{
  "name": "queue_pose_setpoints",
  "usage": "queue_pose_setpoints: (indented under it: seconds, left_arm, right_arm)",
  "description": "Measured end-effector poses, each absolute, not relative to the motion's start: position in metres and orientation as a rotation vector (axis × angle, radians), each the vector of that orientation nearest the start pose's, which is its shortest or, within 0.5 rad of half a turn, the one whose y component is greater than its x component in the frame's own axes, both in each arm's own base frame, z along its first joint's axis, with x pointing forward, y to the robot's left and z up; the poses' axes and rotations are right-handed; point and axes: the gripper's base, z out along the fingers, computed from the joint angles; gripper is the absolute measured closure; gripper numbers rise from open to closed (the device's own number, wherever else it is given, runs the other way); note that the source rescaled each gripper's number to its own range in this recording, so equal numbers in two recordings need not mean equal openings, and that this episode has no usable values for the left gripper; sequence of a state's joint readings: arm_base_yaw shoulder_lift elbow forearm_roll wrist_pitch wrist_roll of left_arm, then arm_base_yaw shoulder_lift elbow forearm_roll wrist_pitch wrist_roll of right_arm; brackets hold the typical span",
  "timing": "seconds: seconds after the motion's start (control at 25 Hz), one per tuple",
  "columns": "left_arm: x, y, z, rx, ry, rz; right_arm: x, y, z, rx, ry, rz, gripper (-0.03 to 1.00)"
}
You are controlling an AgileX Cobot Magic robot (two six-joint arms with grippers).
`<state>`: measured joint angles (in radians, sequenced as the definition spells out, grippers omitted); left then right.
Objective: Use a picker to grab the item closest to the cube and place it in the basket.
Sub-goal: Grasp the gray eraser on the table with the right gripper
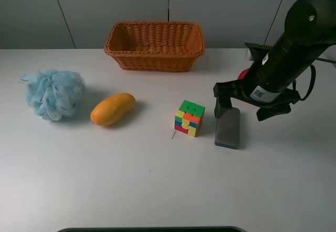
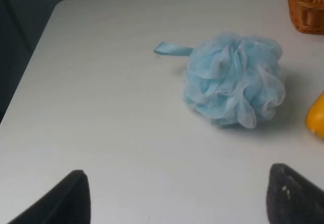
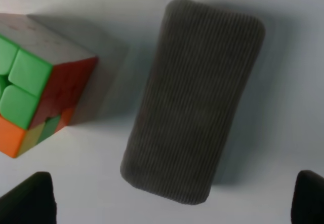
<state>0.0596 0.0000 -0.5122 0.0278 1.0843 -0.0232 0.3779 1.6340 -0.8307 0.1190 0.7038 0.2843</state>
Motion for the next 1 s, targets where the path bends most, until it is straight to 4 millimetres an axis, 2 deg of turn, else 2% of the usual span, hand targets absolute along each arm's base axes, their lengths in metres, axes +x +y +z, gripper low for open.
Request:
queue_pose_setpoints:
  seconds: [0.2,0.52,0.68,1.0]
  left_arm:
    - [-0.007,0.002,0.279,-0.087,2.054,0.056]
    - [-0.007,0.002,0.279,-0.087,2.054,0.056]
    - [-0.007,0.002,0.279,-0.087,2.054,0.056]
    - [-0.007,0.002,0.279,-0.087,2.054,0.056]
  right_arm:
    - [0.250,0.107,0.156,-0.027,3.011,0.197,-0.03]
    - [0.254,0.113,0.121,-0.058,3.079,0.191,-0.03]
    - [0.257,0.115,0.119,-0.036,3.052,0.217,-0.03]
    - [0.258,0.115,0.100,-0.037,3.097,0.194,-0.03]
